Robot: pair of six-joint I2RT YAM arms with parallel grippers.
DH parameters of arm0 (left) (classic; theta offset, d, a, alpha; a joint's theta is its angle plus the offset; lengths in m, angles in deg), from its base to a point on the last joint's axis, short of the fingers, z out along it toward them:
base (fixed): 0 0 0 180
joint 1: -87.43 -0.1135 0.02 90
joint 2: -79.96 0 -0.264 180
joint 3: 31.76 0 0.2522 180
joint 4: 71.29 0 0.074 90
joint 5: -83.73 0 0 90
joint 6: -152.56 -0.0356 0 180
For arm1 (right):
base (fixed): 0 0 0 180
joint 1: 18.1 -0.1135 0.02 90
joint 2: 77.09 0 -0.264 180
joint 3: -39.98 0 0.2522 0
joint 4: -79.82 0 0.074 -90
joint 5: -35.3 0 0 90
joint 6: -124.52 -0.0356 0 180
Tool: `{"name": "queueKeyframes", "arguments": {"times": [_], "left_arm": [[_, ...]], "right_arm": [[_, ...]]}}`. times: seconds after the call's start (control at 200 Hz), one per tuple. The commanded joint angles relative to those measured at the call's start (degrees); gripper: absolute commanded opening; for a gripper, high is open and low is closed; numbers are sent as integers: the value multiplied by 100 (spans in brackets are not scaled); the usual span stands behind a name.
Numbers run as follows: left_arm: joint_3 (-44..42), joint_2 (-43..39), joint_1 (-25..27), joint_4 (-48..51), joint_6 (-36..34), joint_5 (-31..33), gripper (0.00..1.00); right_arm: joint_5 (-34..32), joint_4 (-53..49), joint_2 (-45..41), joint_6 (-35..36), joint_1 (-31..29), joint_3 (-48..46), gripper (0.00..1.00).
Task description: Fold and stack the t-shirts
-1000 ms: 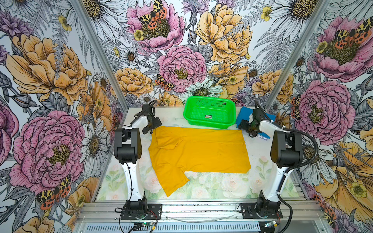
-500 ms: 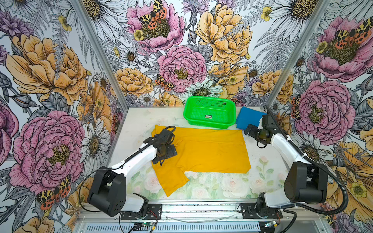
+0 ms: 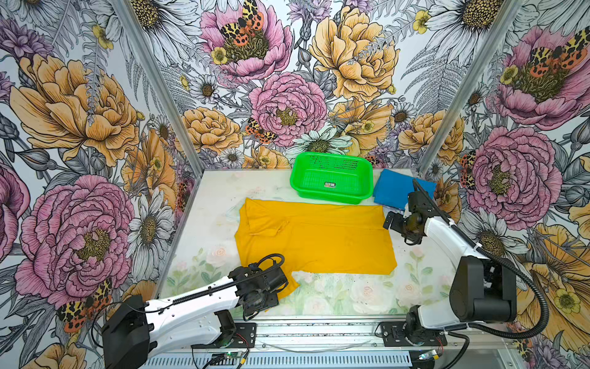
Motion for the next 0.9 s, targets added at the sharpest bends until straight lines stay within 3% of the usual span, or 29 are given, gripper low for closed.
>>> {"name": "queueKeyframes", "arguments": {"times": [0.0,0.11,0.205,0.335,0.425,0.6,0.896], "left_arm": [[-88,-20,74,-183,387,-91,60],[-284,257,16,-796,292,-305,53],[-284,548,-43,-994,131,-306,34],[-221,579,-316,-978,-137,-205,0],[-126,297,-662,-864,-393,-23,0],[33,-277,-1657,-791,-1064,106,0],[147,-346,-2562,-863,-1975,25,0]], "right_arm": [[-128,-152,-110,-23,-50,97,100],[-215,-184,-87,-168,-129,-25,100],[-201,-280,-69,-245,-144,-164,99],[-189,-390,-141,-461,-259,-460,98],[-208,-512,-179,-670,-289,-684,94],[-82,-857,-342,-1076,-348,-1065,78],[-3,-1196,-397,-1328,-377,-1458,56]]}}
